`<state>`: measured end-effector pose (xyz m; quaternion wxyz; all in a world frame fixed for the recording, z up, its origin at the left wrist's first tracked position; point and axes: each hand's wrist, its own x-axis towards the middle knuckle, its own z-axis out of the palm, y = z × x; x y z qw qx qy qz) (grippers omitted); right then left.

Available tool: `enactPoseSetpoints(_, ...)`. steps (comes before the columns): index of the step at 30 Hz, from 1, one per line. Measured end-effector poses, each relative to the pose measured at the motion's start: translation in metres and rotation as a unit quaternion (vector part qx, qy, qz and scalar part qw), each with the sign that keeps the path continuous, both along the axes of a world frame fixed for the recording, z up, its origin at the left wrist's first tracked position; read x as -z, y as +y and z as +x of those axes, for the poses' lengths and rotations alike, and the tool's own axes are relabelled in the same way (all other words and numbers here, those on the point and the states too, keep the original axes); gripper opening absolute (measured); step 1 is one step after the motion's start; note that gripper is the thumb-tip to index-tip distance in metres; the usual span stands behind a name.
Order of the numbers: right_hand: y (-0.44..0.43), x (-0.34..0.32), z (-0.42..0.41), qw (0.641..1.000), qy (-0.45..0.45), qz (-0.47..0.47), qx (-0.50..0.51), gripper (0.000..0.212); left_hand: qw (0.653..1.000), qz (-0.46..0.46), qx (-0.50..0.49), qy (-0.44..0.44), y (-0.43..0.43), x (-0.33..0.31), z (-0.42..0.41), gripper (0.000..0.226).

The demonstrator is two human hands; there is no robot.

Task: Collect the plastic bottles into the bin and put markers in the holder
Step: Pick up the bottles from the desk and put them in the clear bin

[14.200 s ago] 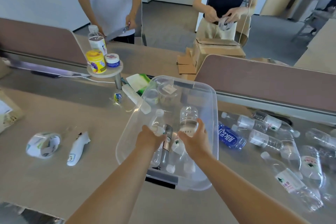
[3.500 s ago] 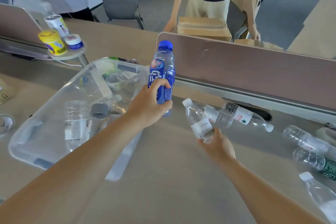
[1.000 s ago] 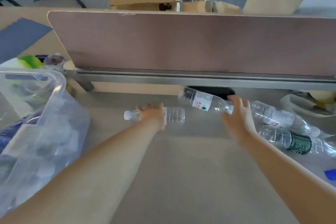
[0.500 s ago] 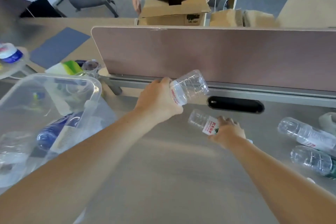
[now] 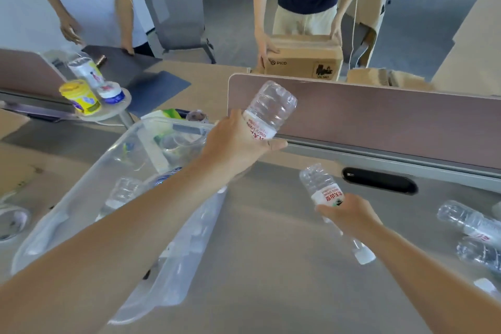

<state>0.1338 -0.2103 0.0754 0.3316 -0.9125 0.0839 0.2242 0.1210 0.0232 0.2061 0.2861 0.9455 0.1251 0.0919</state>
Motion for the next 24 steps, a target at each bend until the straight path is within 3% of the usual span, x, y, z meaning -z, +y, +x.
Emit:
enactPoseSetpoints(4, 0.057, -0.043, -0.009, 0.995, -0.059, 0.074, 0.04, 0.04, 0.992, -0.11, -0.039, -0.058, 0.045, -0.016, -0.024, 0.061)
enactPoseSetpoints(7, 0.111, -0.074, -0.017, 0.986, -0.092, 0.124, 0.066, 0.056, 0.986, -0.13, -0.044, -0.098, 0.09, -0.024, -0.041, 0.059)
enactPoseSetpoints(11, 0.184, -0.108, -0.045, 0.967, -0.105, 0.219, 0.074, 0.052, 0.985, -0.133, -0.114, -0.01, 0.165, -0.025, -0.06, 0.064)
enactPoseSetpoints(15, 0.239, -0.118, -0.075, 0.959, -0.089, 0.265, 0.033, 0.051, 0.96, -0.202, -0.177, 0.081, 0.222, -0.001, -0.07, 0.097)
enactPoseSetpoints(19, 0.27, -0.121, -0.091, 0.959, -0.083, 0.272, -0.004, 0.042, 0.948, -0.109, -0.161, 0.251, 0.236, 0.034, -0.084, 0.11)
enactPoseSetpoints(21, 0.279, -0.121, -0.095, 0.958, -0.097, 0.269, -0.004, 0.042, 0.962, -0.102, -0.125, 0.221, 0.23, 0.049, -0.097, 0.106)
enactPoseSetpoints(24, 0.29, -0.122, -0.097, 0.962, -0.177, 0.207, -0.006, 0.042, 0.981, -0.014, -0.07, 0.183, 0.224, 0.062, -0.112, 0.105)
